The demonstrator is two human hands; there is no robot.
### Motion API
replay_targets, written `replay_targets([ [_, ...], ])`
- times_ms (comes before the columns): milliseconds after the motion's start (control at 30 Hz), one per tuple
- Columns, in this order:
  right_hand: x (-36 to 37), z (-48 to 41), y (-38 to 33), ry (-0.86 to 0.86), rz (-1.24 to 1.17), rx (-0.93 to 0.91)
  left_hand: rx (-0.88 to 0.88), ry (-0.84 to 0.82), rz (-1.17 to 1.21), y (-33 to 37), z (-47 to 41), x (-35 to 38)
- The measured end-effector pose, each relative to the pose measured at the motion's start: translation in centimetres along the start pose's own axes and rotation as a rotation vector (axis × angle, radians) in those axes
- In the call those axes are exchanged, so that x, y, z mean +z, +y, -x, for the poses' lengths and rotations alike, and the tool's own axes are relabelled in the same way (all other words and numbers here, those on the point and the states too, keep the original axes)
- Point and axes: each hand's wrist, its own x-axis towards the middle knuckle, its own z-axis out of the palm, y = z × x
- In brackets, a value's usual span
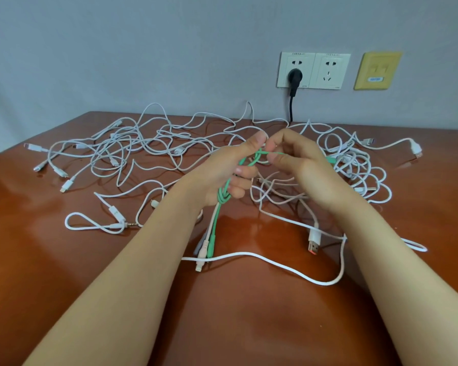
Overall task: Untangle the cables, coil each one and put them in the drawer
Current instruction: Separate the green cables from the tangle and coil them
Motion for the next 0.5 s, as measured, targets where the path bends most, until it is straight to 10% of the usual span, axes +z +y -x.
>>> replay_targets([
  [500, 0.2, 0.0, 0.3, 0.086, 0.183, -0.003, 0.077, -0.068, -0.424, -1.4, -1.0, 0.3],
])
